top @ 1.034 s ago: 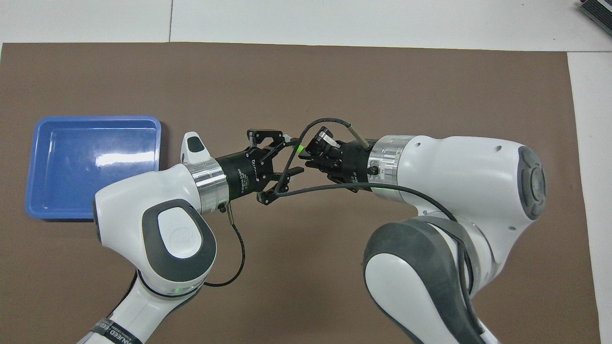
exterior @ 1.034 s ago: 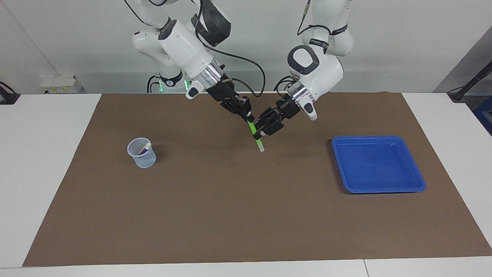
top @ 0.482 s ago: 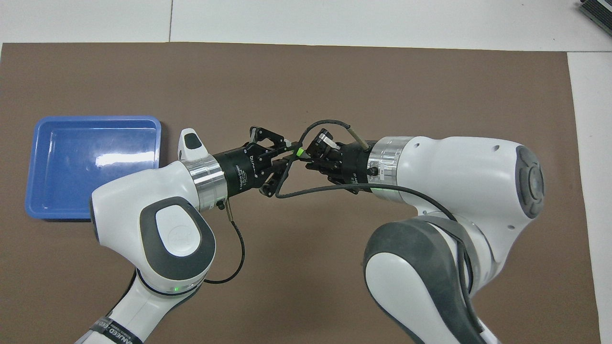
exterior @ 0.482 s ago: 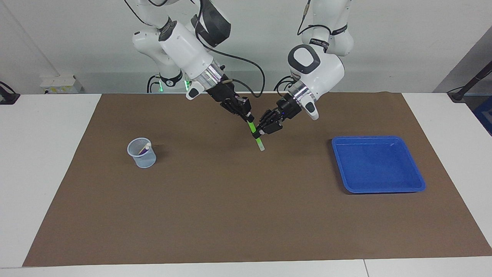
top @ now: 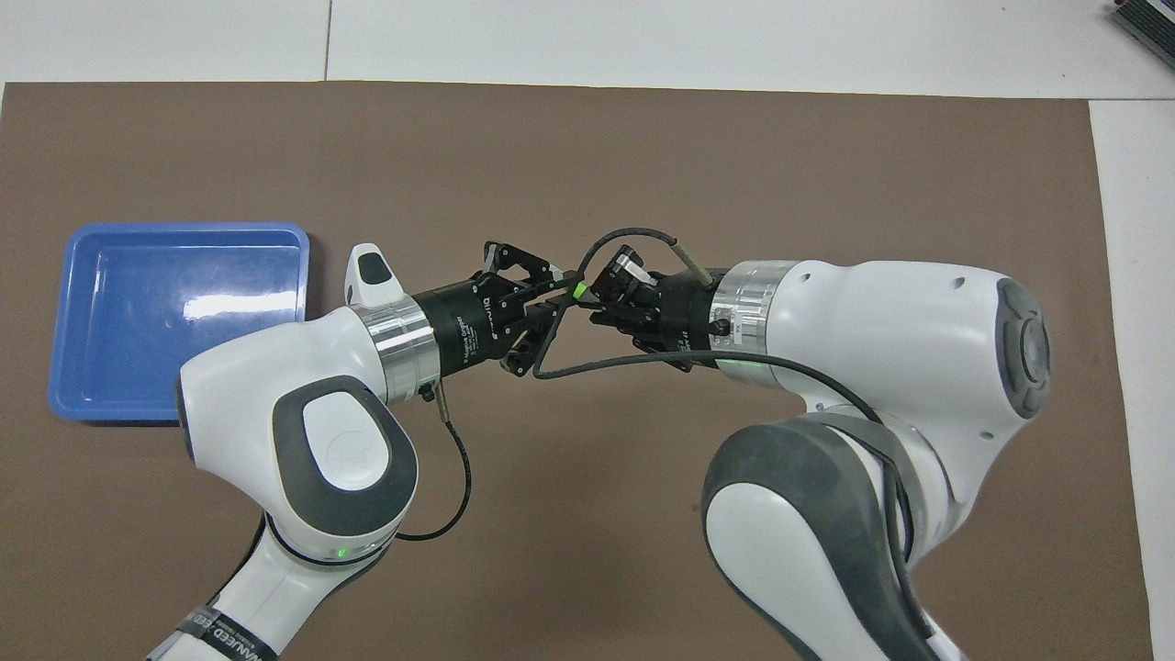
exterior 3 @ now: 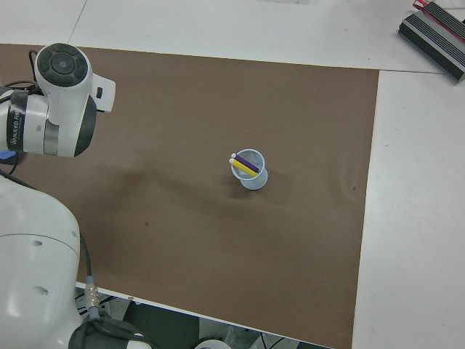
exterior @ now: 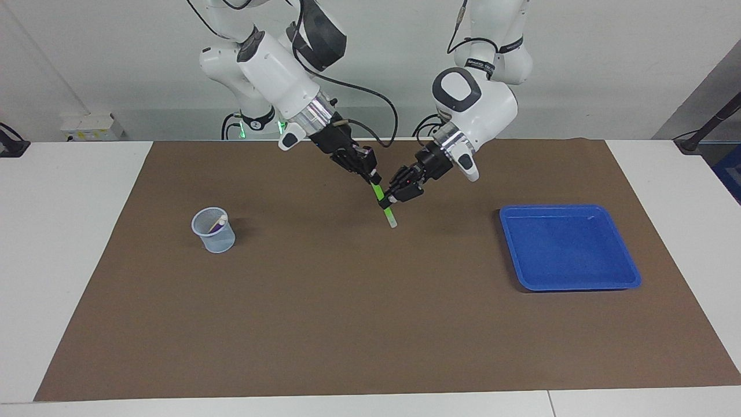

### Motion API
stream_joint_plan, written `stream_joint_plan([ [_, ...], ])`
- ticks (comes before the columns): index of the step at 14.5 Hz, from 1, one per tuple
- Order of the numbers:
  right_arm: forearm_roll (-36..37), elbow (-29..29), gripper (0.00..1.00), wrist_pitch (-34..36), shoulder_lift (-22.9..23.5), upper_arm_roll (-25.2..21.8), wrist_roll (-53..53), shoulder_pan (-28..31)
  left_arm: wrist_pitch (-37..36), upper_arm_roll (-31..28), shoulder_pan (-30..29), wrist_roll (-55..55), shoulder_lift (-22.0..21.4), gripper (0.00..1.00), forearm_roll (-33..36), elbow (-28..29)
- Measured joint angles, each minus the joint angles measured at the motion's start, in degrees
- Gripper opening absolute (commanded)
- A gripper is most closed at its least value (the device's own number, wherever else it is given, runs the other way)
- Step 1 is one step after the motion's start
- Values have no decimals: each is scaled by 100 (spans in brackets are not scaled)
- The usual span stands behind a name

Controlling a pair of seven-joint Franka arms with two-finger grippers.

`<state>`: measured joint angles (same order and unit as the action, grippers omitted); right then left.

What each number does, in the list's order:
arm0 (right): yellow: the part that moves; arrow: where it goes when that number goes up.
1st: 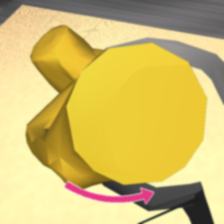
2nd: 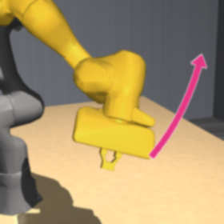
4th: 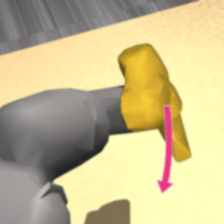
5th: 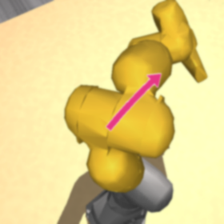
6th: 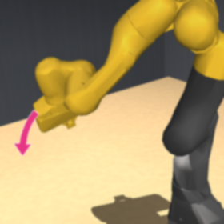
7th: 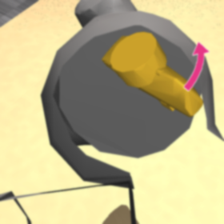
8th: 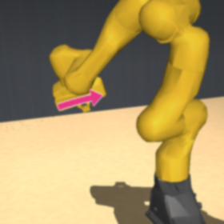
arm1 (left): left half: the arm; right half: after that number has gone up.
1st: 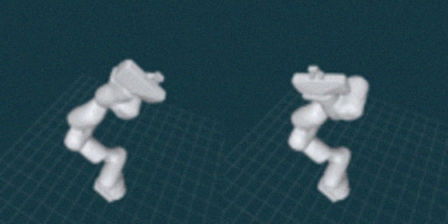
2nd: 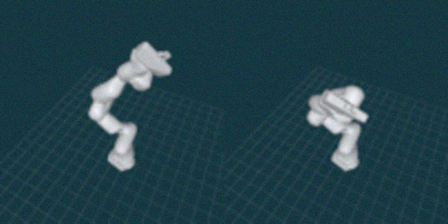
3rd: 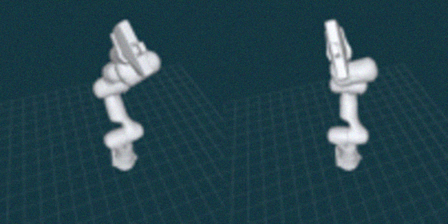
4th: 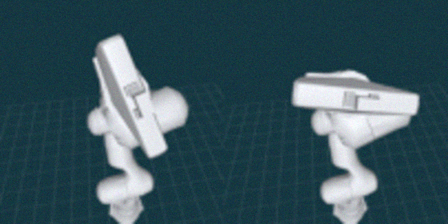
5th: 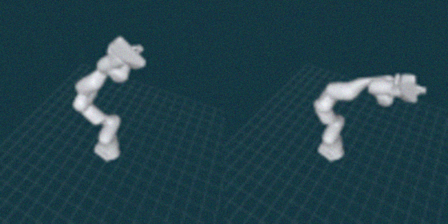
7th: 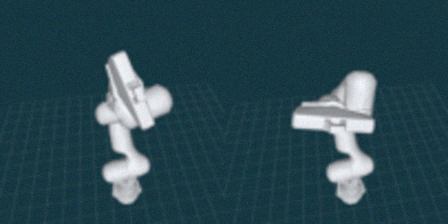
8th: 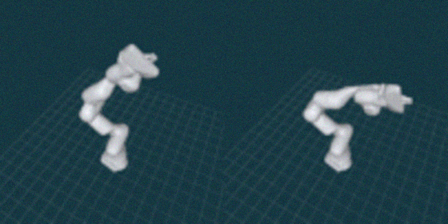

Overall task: Right arm passes pens to left for tray arrangement
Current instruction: 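Close the left gripper on the green pen held by the right gripper, then open the right gripper and withdraw while the left gripper carries the pen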

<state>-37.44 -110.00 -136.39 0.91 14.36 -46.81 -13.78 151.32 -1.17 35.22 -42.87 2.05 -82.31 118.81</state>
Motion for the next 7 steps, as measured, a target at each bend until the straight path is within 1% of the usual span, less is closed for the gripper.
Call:
stream_joint_plan([
  [4, 0, 46, 100, 32, -7, -2, 0, 6, -38, 93, 43, 114, 1, 0, 0, 0],
  [5, 1, 92, 100, 148, -11, -6, 0, 52, -48, 105, 48, 170, 2, 0, 15, 0],
  [7, 127, 255, 100, 565, -29, -17, 132, 320, -103, 119, 49, 329, 2, 0, 141, 0],
])
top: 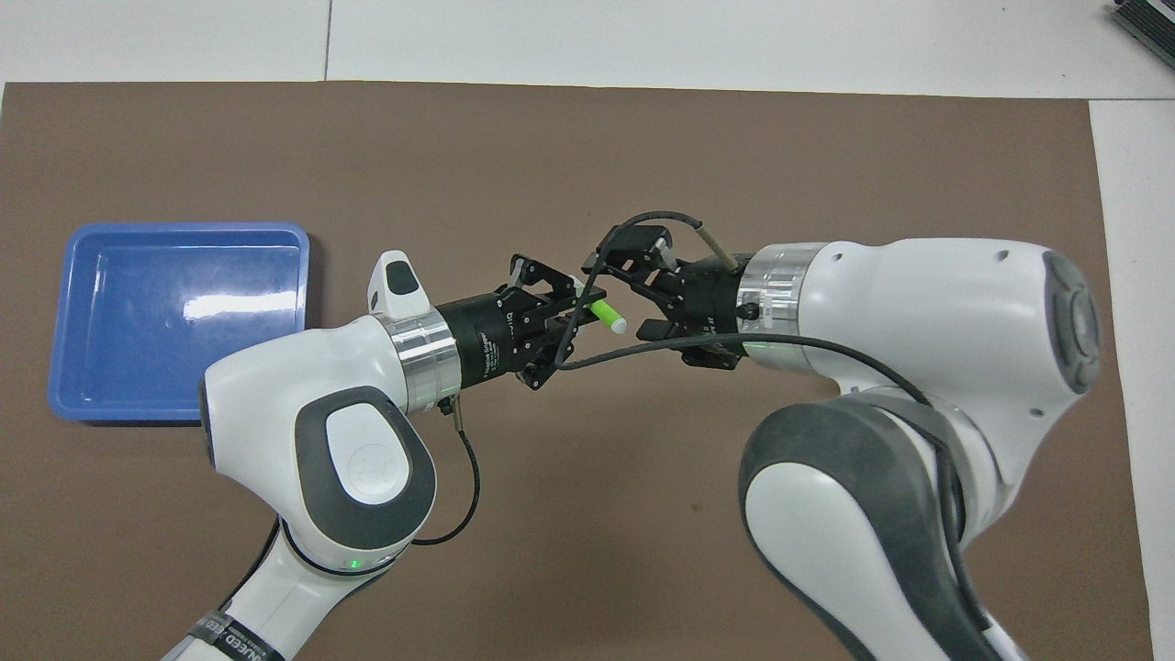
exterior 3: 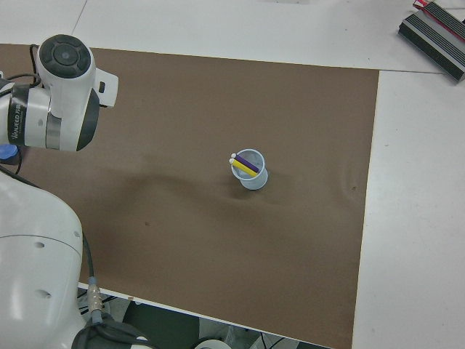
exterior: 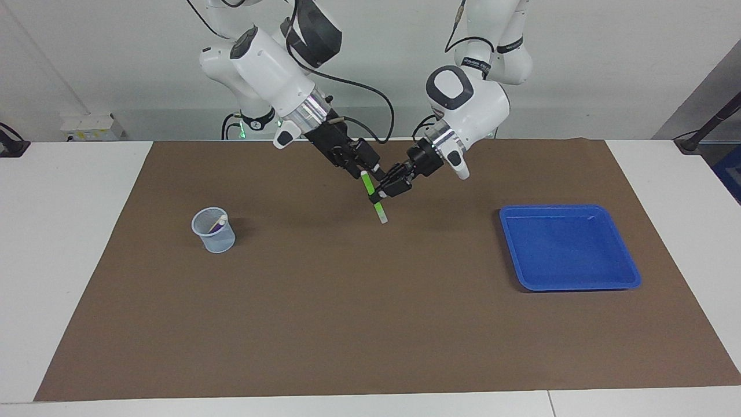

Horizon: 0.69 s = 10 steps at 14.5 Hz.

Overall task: Right arm passes pens to left for tray arrangement
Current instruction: 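Open the right gripper and withdraw while the left gripper carries the pen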

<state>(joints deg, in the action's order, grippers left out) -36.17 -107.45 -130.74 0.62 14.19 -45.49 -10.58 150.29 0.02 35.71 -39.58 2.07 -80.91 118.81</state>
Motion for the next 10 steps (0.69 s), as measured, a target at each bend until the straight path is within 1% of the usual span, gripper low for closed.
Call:
stream_joint_plan([
  [3, 477, 208, 100, 811, -20, -19, 848, 515, -377, -39, -10, 70, 0, 0, 677, -12],
  [5, 1086, 224, 100, 1311, -26, -33, 1549, 730, -717, -89, -83, 85, 0, 0, 1281, -35],
  [7, 1925, 194, 100, 1754, -52, -36, 2182, 847, -1323, -114, -350, 118, 0, 0, 2013, -150],
  [10, 2672, -166, 100, 1961, -221, -38, 3006, 1037, -2291, -138, -834, 196, 0, 0, 3112, -463],
])
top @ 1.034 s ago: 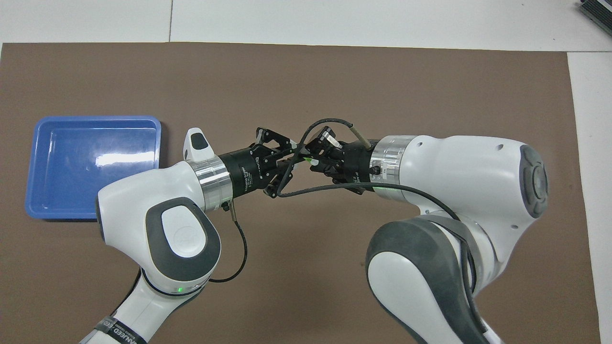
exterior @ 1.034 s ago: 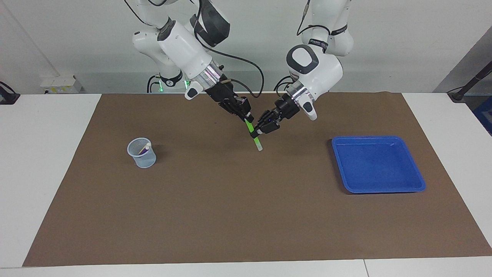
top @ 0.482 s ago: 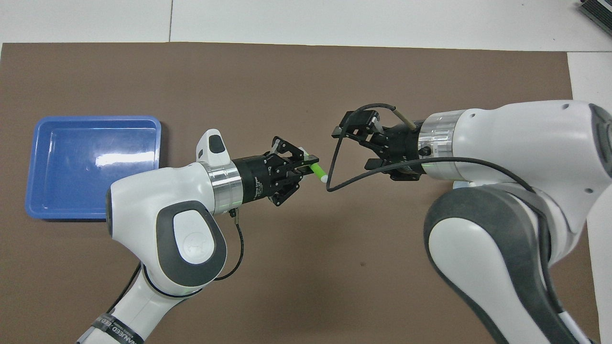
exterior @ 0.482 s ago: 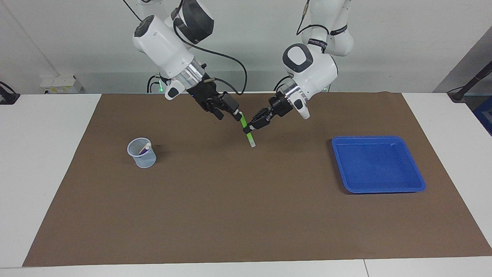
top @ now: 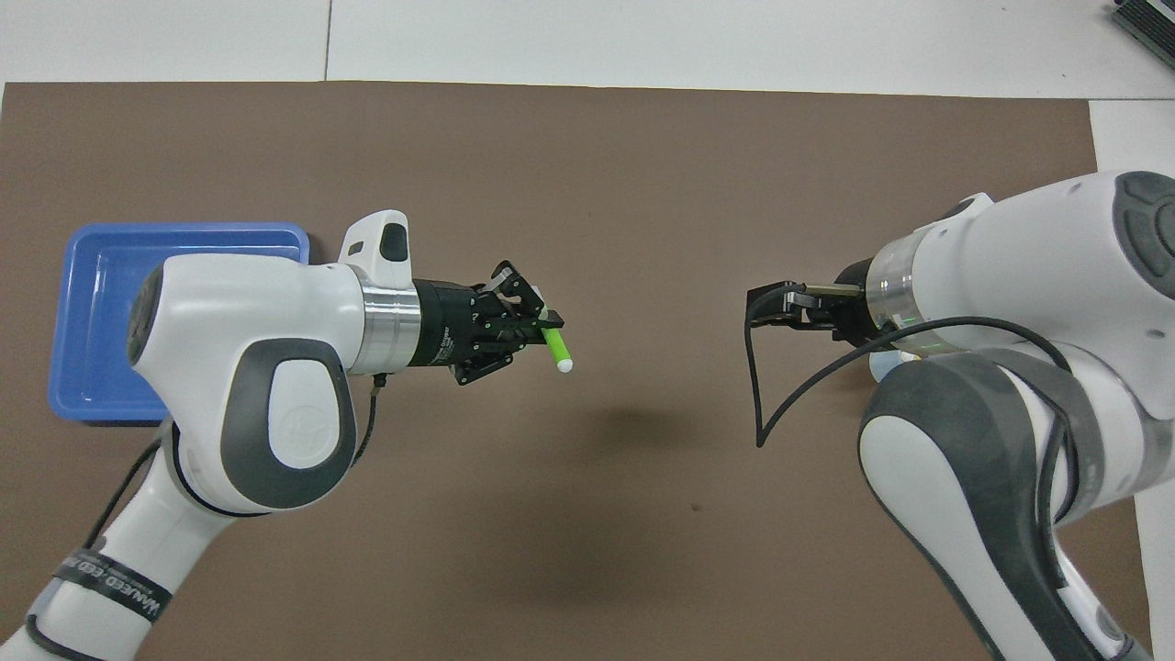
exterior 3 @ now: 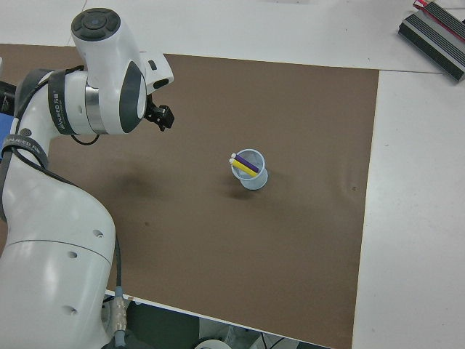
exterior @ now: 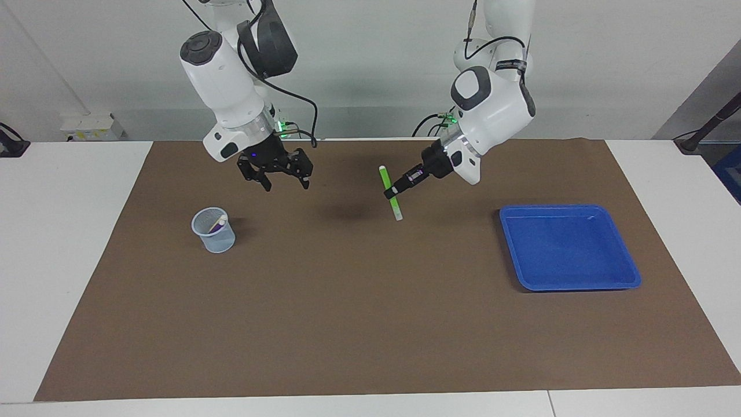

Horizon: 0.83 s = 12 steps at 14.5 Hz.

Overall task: Right arm passes pens to left for tray arrangement
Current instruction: 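Open the right gripper and withdraw while the left gripper carries the pen, then lower the green pen into the blue tray with the left gripper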

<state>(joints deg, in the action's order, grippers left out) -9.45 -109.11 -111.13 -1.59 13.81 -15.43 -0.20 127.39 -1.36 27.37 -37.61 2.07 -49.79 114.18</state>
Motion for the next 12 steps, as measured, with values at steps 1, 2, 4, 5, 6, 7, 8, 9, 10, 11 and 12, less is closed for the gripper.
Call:
stream_joint_plan([
  [1, 273, -172, 100, 3, -54, 0, 263, 69, -264, -7, -134, 110, 0, 0, 263, -84],
  [2, 545, -333, 100, 4, -91, -1, 524, 142, -489, -14, -254, 271, 0, 0, 479, -141],
  [4, 845, -613, 93, 2, -113, -3, 1005, 359, -924, -18, -525, 662, 1, 0, 993, -222],
  [5, 893, -743, 89, -4, -113, -7, 1221, 513, -1198, -19, -688, 889, 2, 0, 1281, -299],
  [6, 926, -860, 86, -14, -112, -10, 1372, 654, -1472, -23, -848, 1154, 2, 0, 1522, -391],
  [7, 972, -963, 82, -21, -109, -14, 1450, 765, -1698, -27, -1007, 1455, 2, 0, 1719, -469],
  [8, 998, -1039, 79, -28, -99, -14, 1495, 838, -1878, -32, -1178, 1782, 2, 0, 1916, -522],
  [9, 1012, -1087, 77, -36, -85, -13, 1505, 877, -2026, -38, -1353, 2109, 2, 0, 2124, -550],
  [10, 1019, -1132, 73, -70, -73, -14, 1505, 904, -2140, -43, -1523, 2432, 3, 0, 2339, -572],
  [11, 1024, -1198, 67, -181, -67, -13, 1505, 936, -2210, -47, -1675, 2724, 3, 0, 2563, -590],
  [12, 1029, -1278, 67, -292, -65, -14, 1505, 963, -2244, -48, -1793, 2984, 3, 0, 2792, -598],
])
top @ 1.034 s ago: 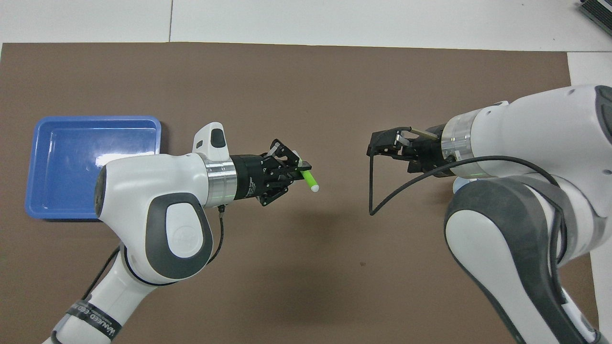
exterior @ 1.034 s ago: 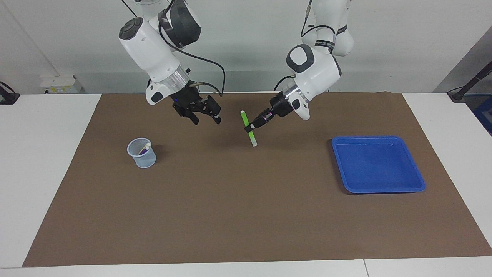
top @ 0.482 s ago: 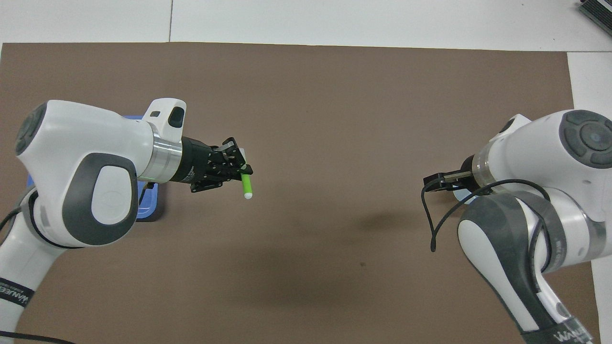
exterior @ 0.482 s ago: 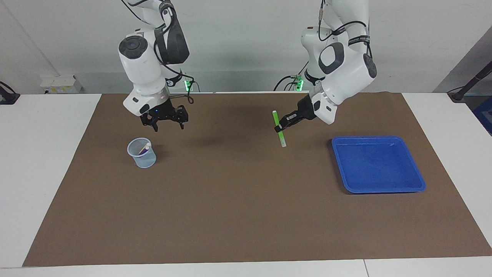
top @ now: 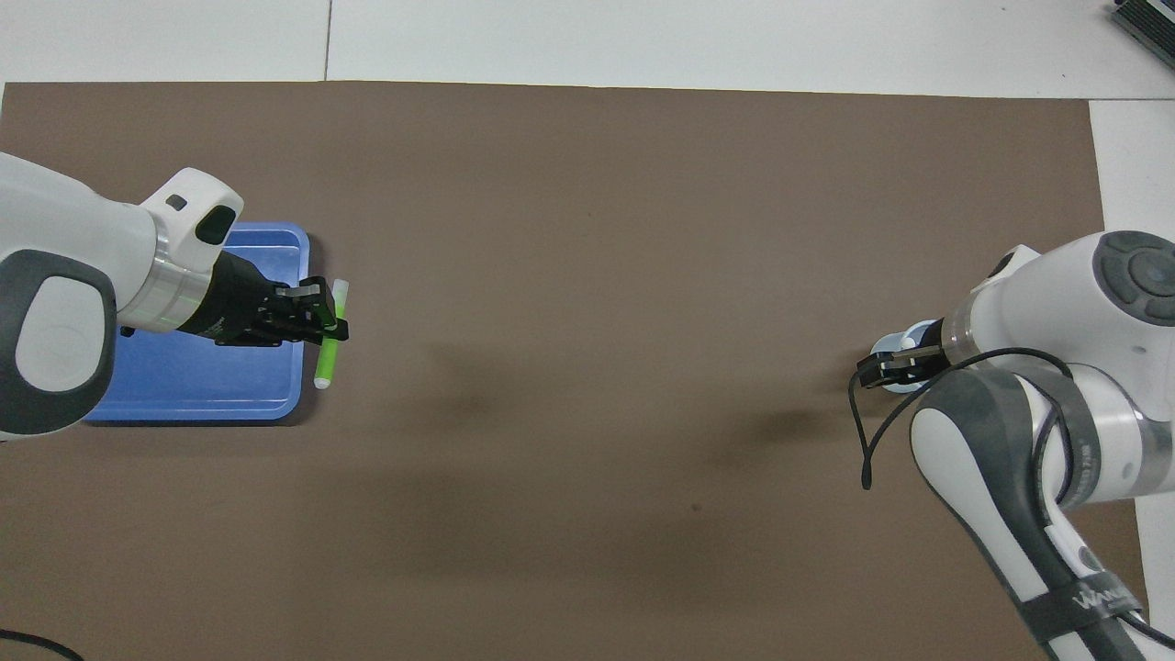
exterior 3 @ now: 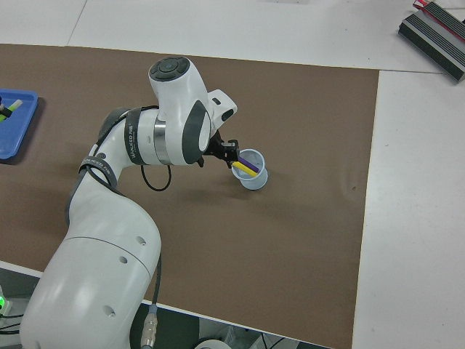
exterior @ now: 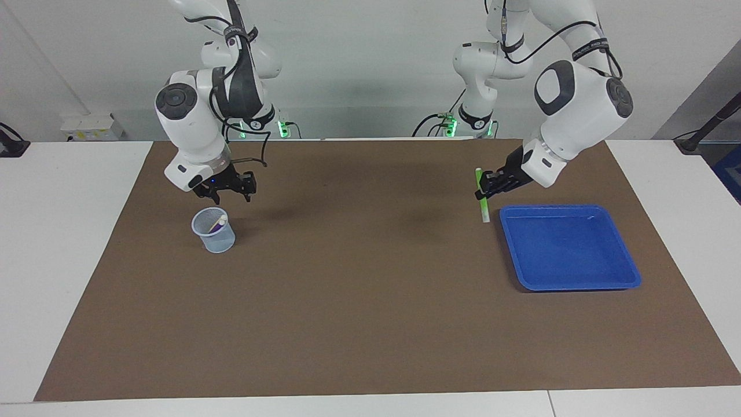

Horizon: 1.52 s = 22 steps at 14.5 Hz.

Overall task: Right arm passes pens to left for tray arrangement
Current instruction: 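Lower the green pen into the blue tray with the left gripper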

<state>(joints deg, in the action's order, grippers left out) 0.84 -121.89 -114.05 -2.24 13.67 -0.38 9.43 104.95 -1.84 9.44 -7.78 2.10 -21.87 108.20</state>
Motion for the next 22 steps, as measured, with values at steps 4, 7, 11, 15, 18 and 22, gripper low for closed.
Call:
stream_joint_plan([
  [4, 166, -157, 67, -281, 35, 0, 0, 68, -21, -2, -206, 809, 2, 0, 863, 0],
  [7, 306, -164, 66, -391, 74, 1, 0, 86, -23, 1, -275, 1283, 10, 0, 1404, -1],
  [11, 318, -172, 62, -499, 146, 1, 0, 86, 104, -3, -484, 1557, 107, 0, 1700, 0],
  [15, 318, -182, 60, -719, 297, 1, 0, 86, 486, 3, -620, 1634, 389, 0, 1740, 9],
  [18, 345, -181, 60, -835, 350, 1, 0, 97, 750, 4, -631, 1662, 618, 0, 1741, 19],
  [22, 560, -181, 47, -844, 351, 1, 0, 149, 1134, 4, -653, 1686, 883, 0, 1744, 69],
])
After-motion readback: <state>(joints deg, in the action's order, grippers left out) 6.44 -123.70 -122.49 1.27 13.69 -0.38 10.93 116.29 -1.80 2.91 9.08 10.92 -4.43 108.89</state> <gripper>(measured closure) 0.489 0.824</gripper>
